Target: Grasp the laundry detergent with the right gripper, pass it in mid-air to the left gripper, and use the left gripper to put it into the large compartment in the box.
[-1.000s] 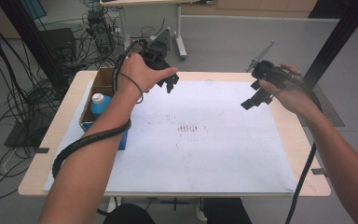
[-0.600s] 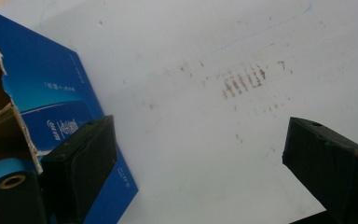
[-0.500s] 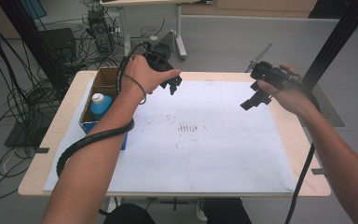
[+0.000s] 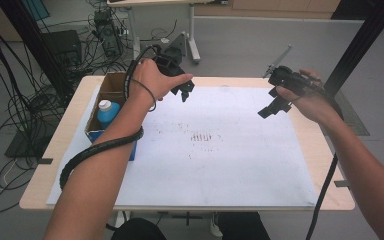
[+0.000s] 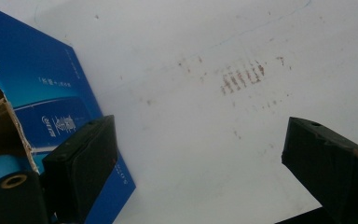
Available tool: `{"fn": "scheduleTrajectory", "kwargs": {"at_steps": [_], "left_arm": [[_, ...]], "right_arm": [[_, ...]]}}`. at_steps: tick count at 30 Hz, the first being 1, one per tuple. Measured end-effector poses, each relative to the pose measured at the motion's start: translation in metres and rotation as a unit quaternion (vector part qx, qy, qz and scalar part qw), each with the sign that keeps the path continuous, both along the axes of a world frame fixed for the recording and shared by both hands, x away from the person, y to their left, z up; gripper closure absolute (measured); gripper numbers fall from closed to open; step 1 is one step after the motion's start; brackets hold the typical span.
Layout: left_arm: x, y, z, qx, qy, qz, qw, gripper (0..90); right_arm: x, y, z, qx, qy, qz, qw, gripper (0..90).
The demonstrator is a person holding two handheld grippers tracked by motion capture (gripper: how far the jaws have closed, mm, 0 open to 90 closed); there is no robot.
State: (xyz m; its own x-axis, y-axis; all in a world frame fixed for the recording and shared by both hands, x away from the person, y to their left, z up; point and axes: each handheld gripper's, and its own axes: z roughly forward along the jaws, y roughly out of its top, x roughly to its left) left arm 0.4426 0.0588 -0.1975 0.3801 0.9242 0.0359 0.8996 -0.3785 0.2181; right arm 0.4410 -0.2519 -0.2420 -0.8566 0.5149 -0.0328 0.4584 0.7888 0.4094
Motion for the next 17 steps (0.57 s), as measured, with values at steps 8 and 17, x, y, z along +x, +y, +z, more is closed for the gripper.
{"fn": "scheduleTrajectory", "kwargs": {"at_steps": [8,17], "left_arm": [[-0.0008,0.0048,-0.0009,0.008,0.004,0.003,1.0,10.9],[-0.0007,0.0092,-0.0029,0.009,0.005,0.007,0.9999,11.1]], "right_arm": [[-0.0009,0.0017,-0.0023,-0.007,0.003,0.002,1.0,5.0],[-0.0016,0.0026,-0.0039,-0.005,0.003,0.003,1.0,5.0]]}}
